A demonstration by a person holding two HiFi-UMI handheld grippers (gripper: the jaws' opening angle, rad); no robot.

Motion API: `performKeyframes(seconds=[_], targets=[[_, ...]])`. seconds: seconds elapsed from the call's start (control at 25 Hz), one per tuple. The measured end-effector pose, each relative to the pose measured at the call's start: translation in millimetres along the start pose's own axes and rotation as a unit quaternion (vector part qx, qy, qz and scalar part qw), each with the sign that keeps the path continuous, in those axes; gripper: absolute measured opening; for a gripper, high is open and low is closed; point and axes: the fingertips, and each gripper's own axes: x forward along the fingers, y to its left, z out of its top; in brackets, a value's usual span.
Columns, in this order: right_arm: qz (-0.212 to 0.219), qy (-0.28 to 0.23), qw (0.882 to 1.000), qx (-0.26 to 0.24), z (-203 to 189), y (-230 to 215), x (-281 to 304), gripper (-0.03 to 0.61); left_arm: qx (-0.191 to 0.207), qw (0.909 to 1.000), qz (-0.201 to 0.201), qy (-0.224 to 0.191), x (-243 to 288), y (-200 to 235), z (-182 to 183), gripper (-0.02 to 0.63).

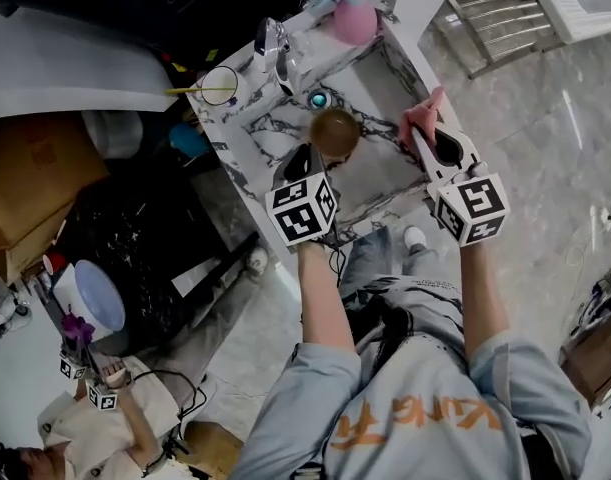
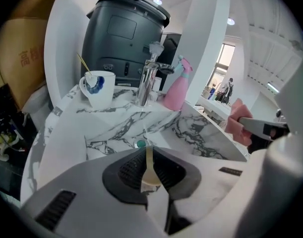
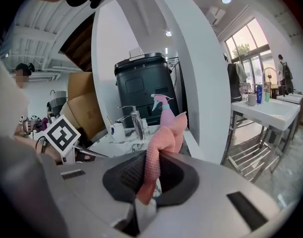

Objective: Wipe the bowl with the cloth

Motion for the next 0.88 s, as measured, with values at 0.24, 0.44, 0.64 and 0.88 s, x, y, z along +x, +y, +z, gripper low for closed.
performKeyframes(seconds=[0.24, 0.44, 0.64, 0.88], targets=[[-0.01, 0.014, 1.0, -0.003, -1.2, 4.4, 14.2, 0.049, -0.036, 0.9985, -0.002, 0.041, 32.6, 20.0, -14.5, 0.025], [-0.013, 0.031, 0.999, -0.008, -4.5, 4.2, 25.1, 0.049, -0.065, 0.9944, -0.013, 0.082, 57.7, 29.3, -34.4, 0.077], [-0.007, 0.051, 0.999, -0.018, -4.5, 7.8, 39.9, 0.049, -0.089, 0.9882, -0.016, 0.123, 77.5, 35.2, -55.4, 0.13], [0.004, 0.066, 0.997, -0.035, 0.0, 17.7, 55.1, 0.049, -0.114, 0.9816, -0.021, 0.151, 91.3, 36.9, -71.1, 0.13]])
